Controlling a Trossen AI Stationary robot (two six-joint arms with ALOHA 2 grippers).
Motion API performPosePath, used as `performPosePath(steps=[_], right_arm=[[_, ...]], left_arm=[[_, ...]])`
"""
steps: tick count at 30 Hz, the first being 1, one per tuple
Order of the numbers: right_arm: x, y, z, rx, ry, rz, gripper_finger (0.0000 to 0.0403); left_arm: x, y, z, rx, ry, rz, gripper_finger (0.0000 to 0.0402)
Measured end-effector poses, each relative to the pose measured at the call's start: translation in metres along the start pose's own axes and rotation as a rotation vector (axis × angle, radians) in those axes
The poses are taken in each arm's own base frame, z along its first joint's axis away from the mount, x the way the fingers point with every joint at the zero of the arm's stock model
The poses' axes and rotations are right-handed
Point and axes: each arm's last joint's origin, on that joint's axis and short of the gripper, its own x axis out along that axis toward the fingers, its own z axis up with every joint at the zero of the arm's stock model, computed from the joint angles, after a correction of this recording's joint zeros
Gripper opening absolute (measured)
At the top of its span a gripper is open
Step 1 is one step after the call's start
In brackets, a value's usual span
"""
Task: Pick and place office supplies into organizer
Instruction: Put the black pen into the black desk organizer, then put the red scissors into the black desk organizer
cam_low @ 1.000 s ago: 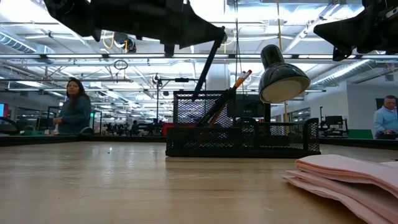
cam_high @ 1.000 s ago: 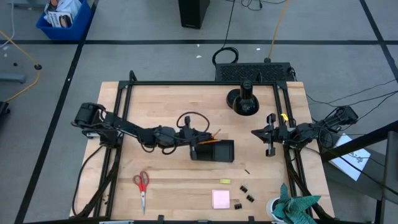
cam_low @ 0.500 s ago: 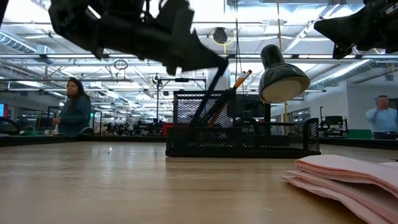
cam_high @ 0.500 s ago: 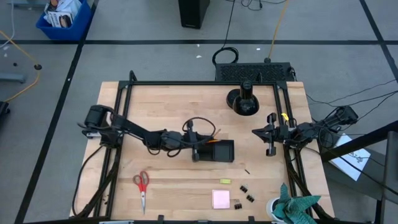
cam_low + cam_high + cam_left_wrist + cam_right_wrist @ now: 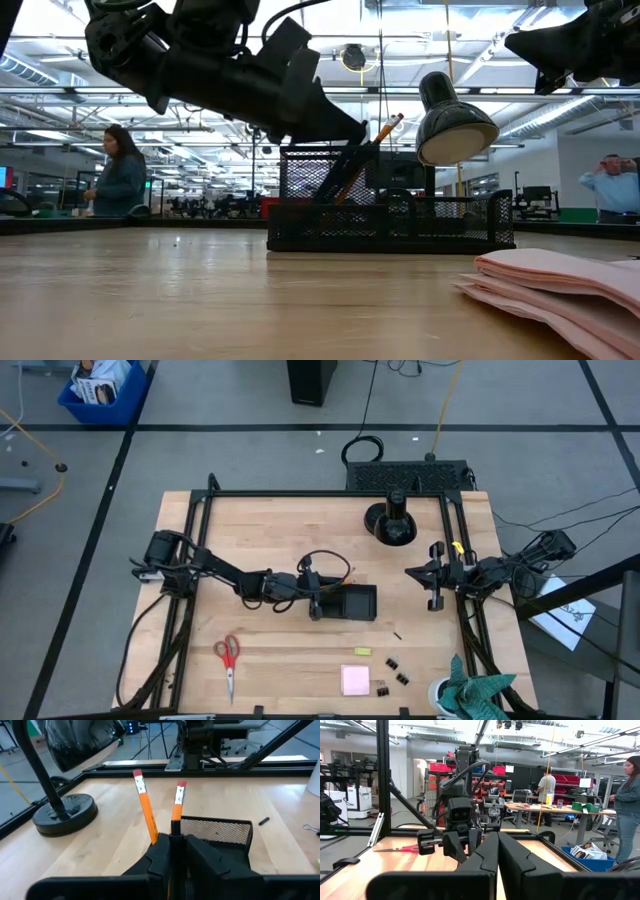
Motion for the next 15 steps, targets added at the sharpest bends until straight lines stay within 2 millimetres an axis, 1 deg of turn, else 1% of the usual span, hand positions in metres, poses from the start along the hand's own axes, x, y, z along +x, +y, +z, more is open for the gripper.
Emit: performPosePath(steps=[5,10,15], right_arm=[[0.0,0.0,0.0001,-0.002,-0.001,0.0,0.0004],[0.0,0.0,0.0,-0.002,0.0,0.0,0.0004],[0.0,0.0,0.0,-0.002,0.0,0.001,0.0004]], left_arm=[[0.0,0.0001,-0.0008,-0.024,0.008,0.002,0.0097],[0.0,0.0001,-0.0014,-0.03,0.014,0.002,0.0137],[-0.0002,-0.0004,-0.0007,-0.001,0.007,0.001,0.0167]])
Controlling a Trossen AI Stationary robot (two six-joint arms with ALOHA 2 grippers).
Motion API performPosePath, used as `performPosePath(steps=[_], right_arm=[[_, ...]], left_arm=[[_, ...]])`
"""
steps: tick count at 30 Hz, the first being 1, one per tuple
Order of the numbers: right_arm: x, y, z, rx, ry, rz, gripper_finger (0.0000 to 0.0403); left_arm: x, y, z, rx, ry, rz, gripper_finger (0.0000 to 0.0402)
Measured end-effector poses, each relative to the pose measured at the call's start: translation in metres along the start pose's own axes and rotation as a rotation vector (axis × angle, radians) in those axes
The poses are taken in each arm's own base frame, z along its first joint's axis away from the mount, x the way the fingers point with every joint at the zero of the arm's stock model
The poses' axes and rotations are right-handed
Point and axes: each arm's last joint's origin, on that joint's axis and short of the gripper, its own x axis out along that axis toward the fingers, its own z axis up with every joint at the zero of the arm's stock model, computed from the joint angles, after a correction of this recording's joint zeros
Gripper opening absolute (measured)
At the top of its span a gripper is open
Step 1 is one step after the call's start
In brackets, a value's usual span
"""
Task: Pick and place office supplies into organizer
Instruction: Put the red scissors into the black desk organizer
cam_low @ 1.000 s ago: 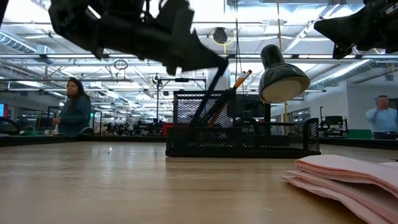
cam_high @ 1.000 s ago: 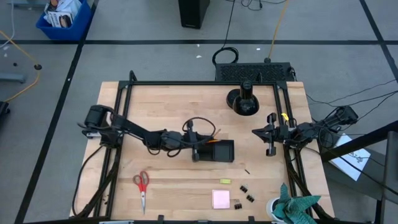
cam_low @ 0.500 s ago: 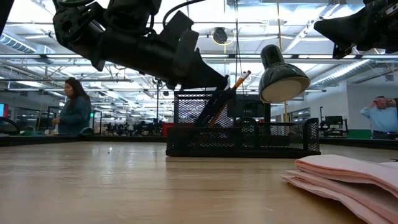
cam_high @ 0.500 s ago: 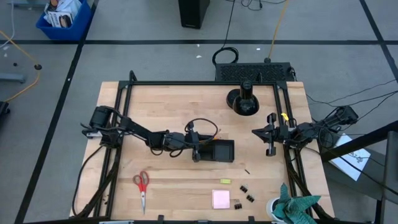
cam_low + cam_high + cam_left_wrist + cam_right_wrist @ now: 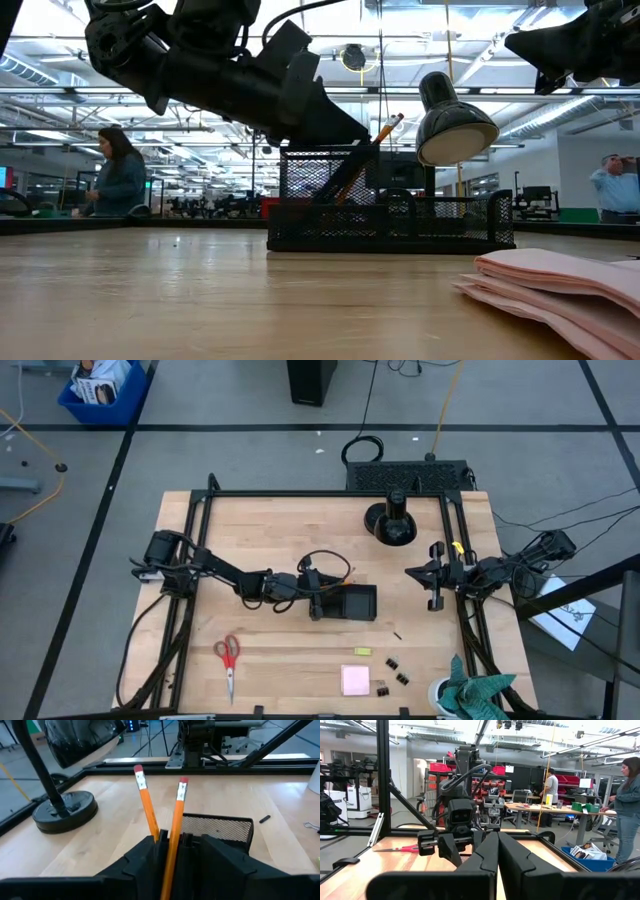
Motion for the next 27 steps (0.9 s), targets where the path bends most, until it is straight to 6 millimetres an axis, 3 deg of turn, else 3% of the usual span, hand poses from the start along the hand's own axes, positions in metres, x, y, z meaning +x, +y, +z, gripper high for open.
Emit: performPosePath(steps=[12,19,24,27], right_arm=[[0.0,0.0,0.0,0.0,-0.001,0.0,0.0004],[0.0,0.0,0.0,0.002,0.001,0.001,0.0004],[0.0,0.0,-0.001,0.008,0.011,0.002,0.0004],[0.001,0.001,-0.002,0.016,0.016,0.003,0.0004]], left_arm=[[0.009,-0.008,0.025,0.076,-0.024,0.096,0.0179],[0.003,-0.029,0.072,0.056,0.249,0.274,0.0179],[-0.027,-0.058,0.114,-0.057,0.517,0.265,0.0179],[-0.059,-0.075,0.122,-0.173,0.711,0.318,0.0176]])
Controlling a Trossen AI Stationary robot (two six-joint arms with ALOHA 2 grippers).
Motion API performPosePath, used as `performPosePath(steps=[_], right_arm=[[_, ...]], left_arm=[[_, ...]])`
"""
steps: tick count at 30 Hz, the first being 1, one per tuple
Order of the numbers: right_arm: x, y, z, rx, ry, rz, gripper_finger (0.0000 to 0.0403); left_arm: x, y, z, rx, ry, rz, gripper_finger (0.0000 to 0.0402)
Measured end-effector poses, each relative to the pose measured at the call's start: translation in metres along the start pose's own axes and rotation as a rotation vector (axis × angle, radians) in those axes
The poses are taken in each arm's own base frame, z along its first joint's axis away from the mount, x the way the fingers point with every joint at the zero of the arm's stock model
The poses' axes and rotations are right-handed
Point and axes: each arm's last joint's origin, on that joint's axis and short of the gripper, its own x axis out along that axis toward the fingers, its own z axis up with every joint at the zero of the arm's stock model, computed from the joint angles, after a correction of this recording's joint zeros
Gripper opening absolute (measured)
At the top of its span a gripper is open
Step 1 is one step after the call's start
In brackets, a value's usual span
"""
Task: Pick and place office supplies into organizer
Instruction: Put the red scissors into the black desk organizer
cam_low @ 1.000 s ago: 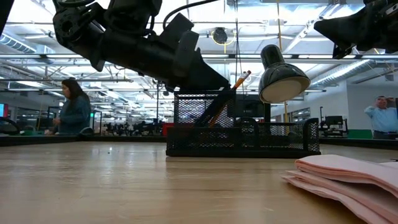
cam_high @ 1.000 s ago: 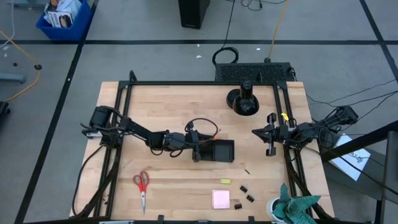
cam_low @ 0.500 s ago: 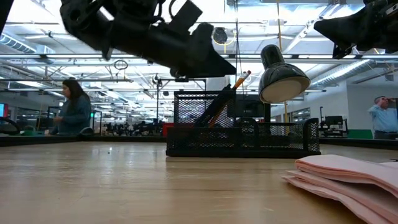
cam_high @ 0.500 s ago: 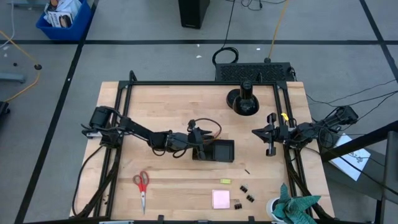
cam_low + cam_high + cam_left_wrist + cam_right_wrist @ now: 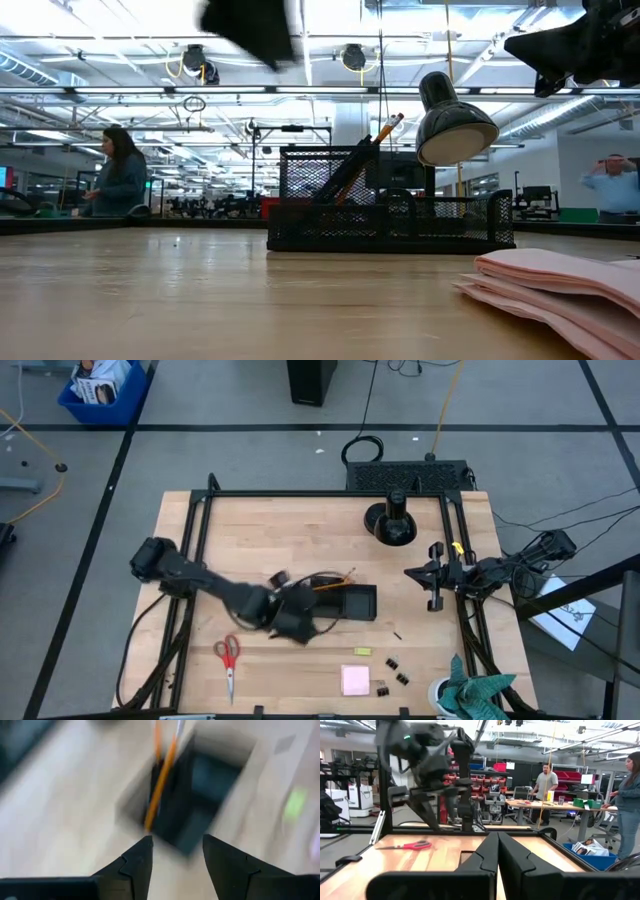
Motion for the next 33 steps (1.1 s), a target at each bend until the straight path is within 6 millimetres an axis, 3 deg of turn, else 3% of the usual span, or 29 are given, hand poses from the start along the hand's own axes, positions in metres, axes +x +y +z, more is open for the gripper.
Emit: performPosePath(steps=[8,15,20,25,29,33], right_arm=[[0.0,0.0,-0.001,0.018,0.005,0.001,0.0004],[0.0,0.0,0.0,0.02,0.002,0.001,0.0004],[0.0,0.0,0.001,0.027,-0.01,0.0,0.0004],[0.0,0.0,0.001,0.027,-0.011,0.0,0.0004],[0.0,0.0,0.001,0.027,-0.01,0.0,0.0004],[0.0,0.0,0.001,0.025,-0.007,0.0,0.0004]], left_arm=[[-0.057,-0.009,-0.075,-0.459,0.504,0.189,0.0121],[-0.073,-0.03,-0.131,-0.651,0.534,0.205,0.0079],[-0.061,-0.033,-0.159,-0.835,0.473,0.244,0.0078],[-0.034,-0.026,-0.182,-0.887,0.537,0.305,0.0104],[-0.013,-0.016,-0.191,-0.921,0.591,0.37,0.0132],[-0.005,-0.011,-0.192,-0.94,0.63,0.407,0.0153]])
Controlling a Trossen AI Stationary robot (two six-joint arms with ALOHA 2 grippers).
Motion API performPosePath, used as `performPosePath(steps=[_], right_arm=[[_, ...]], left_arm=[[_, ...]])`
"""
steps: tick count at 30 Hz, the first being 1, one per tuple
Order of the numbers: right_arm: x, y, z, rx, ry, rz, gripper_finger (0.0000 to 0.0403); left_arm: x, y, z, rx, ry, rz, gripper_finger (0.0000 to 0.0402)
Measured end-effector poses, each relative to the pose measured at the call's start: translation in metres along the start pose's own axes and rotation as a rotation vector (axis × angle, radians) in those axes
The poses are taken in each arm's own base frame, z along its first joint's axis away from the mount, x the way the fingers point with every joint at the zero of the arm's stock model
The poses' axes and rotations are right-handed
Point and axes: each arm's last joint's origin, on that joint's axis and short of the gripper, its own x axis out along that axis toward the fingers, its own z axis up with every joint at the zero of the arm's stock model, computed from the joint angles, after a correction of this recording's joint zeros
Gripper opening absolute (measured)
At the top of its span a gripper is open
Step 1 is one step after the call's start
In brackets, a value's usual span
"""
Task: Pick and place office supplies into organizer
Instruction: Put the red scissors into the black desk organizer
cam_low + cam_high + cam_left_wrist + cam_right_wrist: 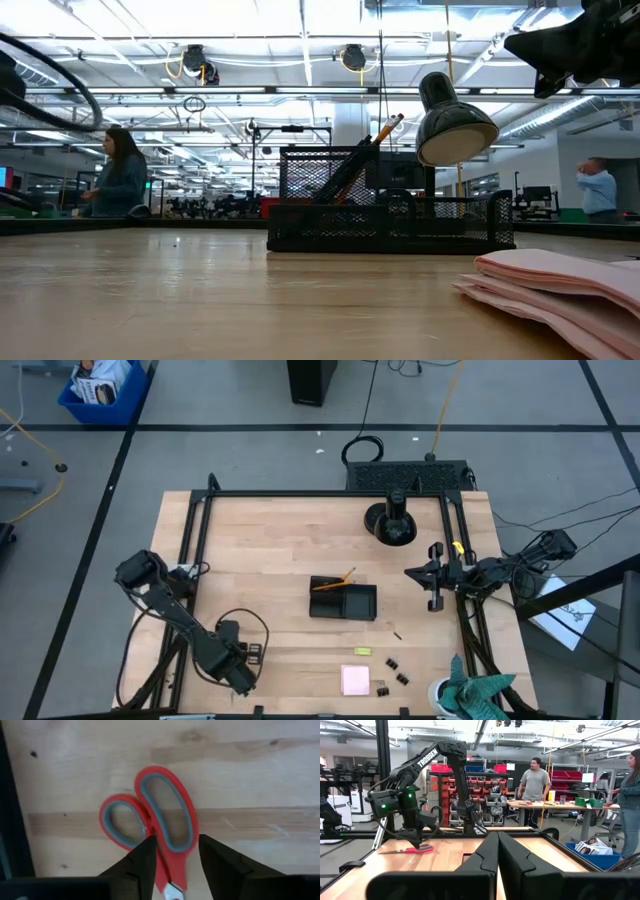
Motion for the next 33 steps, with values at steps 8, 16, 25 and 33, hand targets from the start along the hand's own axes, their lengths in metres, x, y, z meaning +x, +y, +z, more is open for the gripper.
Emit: performPosePath(steps=[8,16,25,33], right_arm=[[0.0,0.0,-0.001,-0.009,0.013,0.002,0.0004],[0.0,0.0,-0.001,-0.008,0.014,0.001,0.0004],[0.0,0.0,-0.002,-0.01,0.018,0.002,0.0004],[0.0,0.0,-0.002,-0.01,0.018,0.002,0.0004]], left_arm=[[0.0,0.001,0.001,-0.011,0.035,0.048,0.0159],[0.002,0.004,0.004,-0.018,0.002,0.076,0.0159],[0.031,0.001,0.006,-0.018,0.02,0.029,0.0159],[0.041,0.0,0.006,0.051,-0.02,0.005,0.0158]])
